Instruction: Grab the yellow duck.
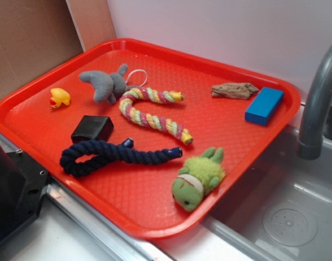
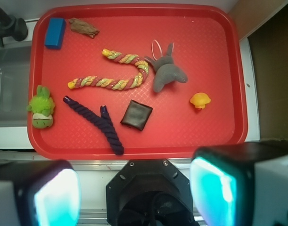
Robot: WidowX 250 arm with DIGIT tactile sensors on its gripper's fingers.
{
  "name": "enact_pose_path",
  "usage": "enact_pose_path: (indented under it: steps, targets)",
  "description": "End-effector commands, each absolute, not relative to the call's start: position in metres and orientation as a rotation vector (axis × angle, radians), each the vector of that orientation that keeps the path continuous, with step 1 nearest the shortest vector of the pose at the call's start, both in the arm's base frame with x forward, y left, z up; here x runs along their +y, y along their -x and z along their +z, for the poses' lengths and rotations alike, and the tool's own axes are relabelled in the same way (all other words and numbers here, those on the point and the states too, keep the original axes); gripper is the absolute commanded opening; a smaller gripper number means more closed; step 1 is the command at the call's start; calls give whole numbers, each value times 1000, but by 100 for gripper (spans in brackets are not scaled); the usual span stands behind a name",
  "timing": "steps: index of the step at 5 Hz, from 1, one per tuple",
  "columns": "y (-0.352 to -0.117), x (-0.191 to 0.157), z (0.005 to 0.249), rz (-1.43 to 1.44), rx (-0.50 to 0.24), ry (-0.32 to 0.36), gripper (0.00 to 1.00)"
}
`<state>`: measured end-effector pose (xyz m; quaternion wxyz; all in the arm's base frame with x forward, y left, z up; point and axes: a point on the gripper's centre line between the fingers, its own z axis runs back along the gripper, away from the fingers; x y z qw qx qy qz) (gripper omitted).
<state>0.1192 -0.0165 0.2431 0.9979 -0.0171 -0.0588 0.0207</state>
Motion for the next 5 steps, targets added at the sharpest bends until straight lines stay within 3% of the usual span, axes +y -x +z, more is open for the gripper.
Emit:
enact_pose_path:
  steps: [1, 2, 3, 5]
  targets:
    - [-119, -16, 243, 42, -118, 34, 100]
    - [-142, 31, 196, -2, -112, -85, 100]
    - [-166, 67, 159, -103, -140, -70, 100]
    - [-164, 106, 93, -173, -123, -89, 100]
